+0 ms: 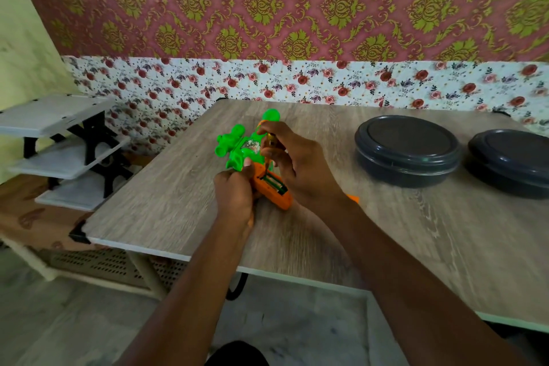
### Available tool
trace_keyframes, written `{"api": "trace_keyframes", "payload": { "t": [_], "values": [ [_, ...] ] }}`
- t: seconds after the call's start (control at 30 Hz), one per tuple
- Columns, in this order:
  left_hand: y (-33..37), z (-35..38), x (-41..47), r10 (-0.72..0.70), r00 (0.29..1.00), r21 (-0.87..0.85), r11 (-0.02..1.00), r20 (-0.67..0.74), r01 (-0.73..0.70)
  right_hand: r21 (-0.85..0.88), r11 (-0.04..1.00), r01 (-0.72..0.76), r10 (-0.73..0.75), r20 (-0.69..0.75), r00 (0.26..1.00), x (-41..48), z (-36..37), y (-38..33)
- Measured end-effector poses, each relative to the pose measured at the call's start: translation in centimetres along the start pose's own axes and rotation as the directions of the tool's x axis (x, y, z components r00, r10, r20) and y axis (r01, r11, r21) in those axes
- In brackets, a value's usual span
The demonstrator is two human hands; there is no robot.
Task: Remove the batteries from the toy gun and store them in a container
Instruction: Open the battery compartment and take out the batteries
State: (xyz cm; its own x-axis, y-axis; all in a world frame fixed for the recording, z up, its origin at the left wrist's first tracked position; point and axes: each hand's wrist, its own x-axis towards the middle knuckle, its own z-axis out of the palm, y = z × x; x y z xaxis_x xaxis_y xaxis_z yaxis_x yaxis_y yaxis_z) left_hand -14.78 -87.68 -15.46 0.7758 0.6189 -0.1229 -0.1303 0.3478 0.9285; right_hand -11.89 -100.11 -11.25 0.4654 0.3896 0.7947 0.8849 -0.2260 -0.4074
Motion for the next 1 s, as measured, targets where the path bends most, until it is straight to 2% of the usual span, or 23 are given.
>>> {"api": "trace_keyframes", "payload": {
  "t": [0.13,0.4,0.5,0.73,1.0],
  "values": [
    [-0.1,0.1,0.1,-0.020,1.000,-0.008,1.000,-0.016,0.020,-0.005,1.000,-0.007,0.007,0.078,0.997,2.2,0.4,0.0],
    [-0.6,0.2,0.8,-0.029,0.999,0.000,1.000,-0.045,0.029,0.020,0.989,-0.144,0.136,0.225,0.965,4.9,1.1,0.8],
    [-0.7,0.4,0.9,-0.041,0.998,-0.019,0.999,-0.050,0.040,0.026,0.989,-0.145,0.139,0.167,0.976,4.0,0.7,0.7],
    [-0.8,0.4,1.1,-0.030,0.997,-0.022,0.999,-0.069,0.029,0.091,0.977,-0.194,0.204,-0.118,0.972,-0.3,-0.4,1.0],
    [-0.5,0.4,0.9,-0.044,0.996,0.006,0.999,-0.079,0.045,0.170,0.948,-0.271,0.307,-0.244,0.920,-1.3,0.1,0.7]
  ]
}}
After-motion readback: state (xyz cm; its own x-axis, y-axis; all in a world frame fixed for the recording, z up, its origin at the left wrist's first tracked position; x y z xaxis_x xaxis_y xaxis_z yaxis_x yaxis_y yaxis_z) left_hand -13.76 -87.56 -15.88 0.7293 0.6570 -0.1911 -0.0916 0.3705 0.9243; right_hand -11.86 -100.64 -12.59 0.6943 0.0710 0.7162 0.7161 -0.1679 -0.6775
